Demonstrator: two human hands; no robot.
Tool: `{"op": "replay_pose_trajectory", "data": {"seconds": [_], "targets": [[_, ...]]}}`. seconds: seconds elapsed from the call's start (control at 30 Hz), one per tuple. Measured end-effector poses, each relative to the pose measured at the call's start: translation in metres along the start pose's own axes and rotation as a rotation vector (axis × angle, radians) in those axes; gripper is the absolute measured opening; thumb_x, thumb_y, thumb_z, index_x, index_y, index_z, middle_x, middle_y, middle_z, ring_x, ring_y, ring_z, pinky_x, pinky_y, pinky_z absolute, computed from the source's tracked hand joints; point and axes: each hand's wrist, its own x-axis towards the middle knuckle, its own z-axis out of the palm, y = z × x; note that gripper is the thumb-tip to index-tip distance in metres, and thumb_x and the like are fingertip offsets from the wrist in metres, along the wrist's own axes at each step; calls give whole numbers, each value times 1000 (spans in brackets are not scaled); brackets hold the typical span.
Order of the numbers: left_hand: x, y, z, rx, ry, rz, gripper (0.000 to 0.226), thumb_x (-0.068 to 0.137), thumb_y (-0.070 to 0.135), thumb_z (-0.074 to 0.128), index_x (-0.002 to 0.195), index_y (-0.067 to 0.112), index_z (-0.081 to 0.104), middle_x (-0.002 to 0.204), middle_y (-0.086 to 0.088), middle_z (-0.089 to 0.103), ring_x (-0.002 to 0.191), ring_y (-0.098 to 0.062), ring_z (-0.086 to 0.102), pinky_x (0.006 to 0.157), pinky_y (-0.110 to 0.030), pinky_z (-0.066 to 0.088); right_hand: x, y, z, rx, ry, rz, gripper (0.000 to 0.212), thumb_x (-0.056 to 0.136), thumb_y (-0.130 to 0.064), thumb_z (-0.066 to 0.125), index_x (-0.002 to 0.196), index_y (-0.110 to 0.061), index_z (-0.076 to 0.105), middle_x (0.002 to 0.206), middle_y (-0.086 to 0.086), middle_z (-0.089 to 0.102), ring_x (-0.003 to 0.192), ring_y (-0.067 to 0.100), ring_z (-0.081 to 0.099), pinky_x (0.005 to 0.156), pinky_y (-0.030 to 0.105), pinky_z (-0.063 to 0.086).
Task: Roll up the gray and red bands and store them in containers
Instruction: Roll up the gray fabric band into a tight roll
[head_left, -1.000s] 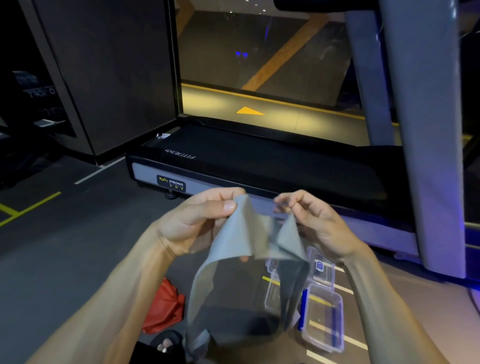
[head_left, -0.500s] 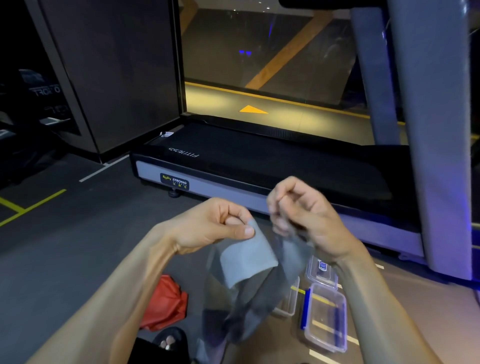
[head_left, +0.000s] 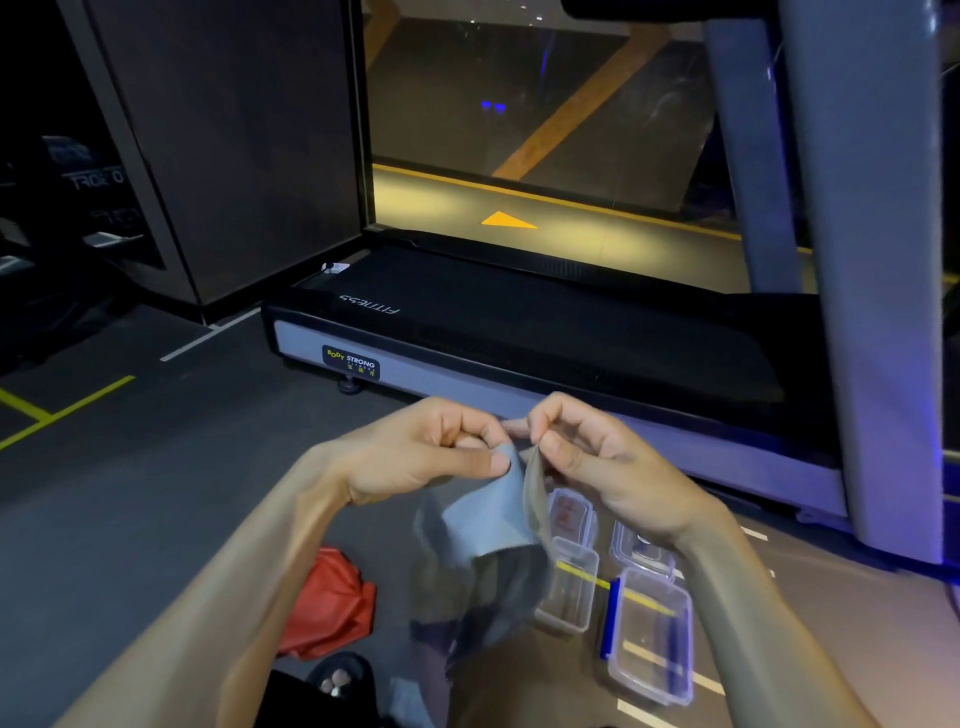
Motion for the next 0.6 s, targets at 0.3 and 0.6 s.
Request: {"op": "replay_pose_trajectory", "data": {"seconds": [0.3,0.6], "targets": [[-2,-2,-4,21,5,-10,12,99,23,62,91,19,69,61,9,42,55,-10,23,51,-24,16,5,7,6,-148,-10,-24,6,103,-26,55,102,-22,58,89,3,50,82,14,45,76,26,40],[-3,-5,-1,94,43,-17,21,96,24,66,91,4,68,70,-14,42,62,-18,30,55,-21,28,0,-7,-3,-75,131,-106,6,101,-17,58,95,-16,60,78,-8,56,72,6,48,67,17,41]]}}
